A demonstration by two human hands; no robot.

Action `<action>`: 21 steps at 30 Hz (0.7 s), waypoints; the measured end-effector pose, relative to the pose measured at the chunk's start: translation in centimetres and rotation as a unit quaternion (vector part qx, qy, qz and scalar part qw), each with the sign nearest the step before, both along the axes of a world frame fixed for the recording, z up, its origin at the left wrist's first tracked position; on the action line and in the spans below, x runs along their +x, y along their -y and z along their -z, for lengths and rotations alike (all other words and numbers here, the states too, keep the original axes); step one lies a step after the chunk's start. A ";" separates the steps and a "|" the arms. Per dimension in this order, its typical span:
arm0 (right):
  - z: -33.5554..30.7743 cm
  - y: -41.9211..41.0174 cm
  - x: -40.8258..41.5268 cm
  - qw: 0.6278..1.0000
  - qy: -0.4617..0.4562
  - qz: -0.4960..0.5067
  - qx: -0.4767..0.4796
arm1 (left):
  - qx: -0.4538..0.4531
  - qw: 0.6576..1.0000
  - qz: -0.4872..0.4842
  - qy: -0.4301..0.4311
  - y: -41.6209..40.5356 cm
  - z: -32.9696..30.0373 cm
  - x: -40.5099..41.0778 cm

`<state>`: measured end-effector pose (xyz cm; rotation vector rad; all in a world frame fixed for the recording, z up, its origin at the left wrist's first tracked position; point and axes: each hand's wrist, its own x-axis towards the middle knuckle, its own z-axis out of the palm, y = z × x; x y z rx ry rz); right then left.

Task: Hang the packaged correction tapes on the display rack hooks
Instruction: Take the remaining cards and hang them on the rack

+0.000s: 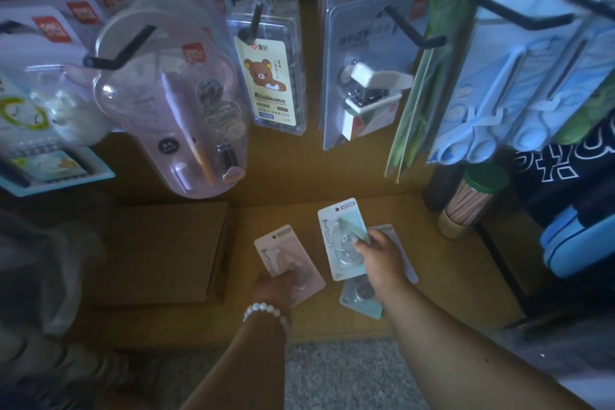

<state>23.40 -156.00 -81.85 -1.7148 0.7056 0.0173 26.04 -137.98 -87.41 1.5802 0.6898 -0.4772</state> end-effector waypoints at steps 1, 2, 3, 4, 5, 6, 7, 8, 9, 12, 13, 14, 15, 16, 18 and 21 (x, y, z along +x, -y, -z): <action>-0.1 0.0 0.0 1.000 0.000 -0.007 0.016 | -0.010 1.000 0.006 0.002 0.2 -0.2 -0.2; 0.0 -0.2 -0.1 0.999 0.001 -0.020 0.026 | -0.044 0.999 0.011 -0.006 0.6 -0.7 -0.5; 0.4 -0.5 -0.3 0.999 0.005 -0.037 0.028 | -0.077 0.997 0.010 -0.004 1.0 -1.0 -0.7; 0.7 -0.9 -0.5 0.998 0.004 -0.057 0.017 | -0.121 0.993 -0.003 -0.001 1.3 -1.3 -0.9; 1.2 -1.3 -0.7 0.997 -0.001 -0.079 -0.005 | -0.183 0.983 -0.019 -0.001 1.8 -1.7 -1.2; 1.5 -1.6 -0.9 0.994 -0.007 -0.101 -0.036 | -0.213 0.977 -0.027 0.006 2.4 -2.3 -1.5; 2.0 -1.7 -0.9 0.991 -0.011 -0.116 -0.067 | -0.217 0.976 -0.026 0.014 2.7 -2.4 -1.7; 2.2 -1.7 -0.9 0.988 -0.013 -0.117 -0.097 | -0.201 0.979 -0.026 0.014 2.9 -2.4 -1.8; 2.3 -1.4 -0.9 0.986 -0.007 -0.100 -0.132 | -0.182 0.983 -0.032 0.015 3.0 -2.1 -1.8; 2.5 0.8 -0.5 0.957 -0.025 -0.012 -0.289 | -0.180 0.983 -0.038 0.002 2.7 -1.7 -1.9; 2.6 1.6 -0.6 0.946 -0.061 -0.011 -0.318 | -0.184 0.982 -0.045 0.000 2.5 -1.6 -1.9; 2.8 2.1 -0.7 0.938 -0.109 -0.028 -0.328 | -0.185 0.981 -0.051 -0.002 2.4 -1.7 -2.1; 3.0 2.4 -0.9 0.930 -0.153 -0.055 -0.331 | -0.186 0.981 -0.055 -0.004 2.2 -1.4 -2.2; 3.2 2.4 -1.2 0.920 -0.181 -0.081 -0.337 | -0.182 0.981 -0.058 -0.007 2.0 -1.5 -2.3; 3.9 1.9 -1.6 0.899 -0.192 -0.120 -0.374 | -0.169 0.984 -0.056 -0.012 1.7 -1.2 -2.4; 4.5 1.2 -1.9 0.877 -0.180 -0.148 -0.420 | -0.141 0.988 -0.064 -0.028 1.3 -1.0 -2.6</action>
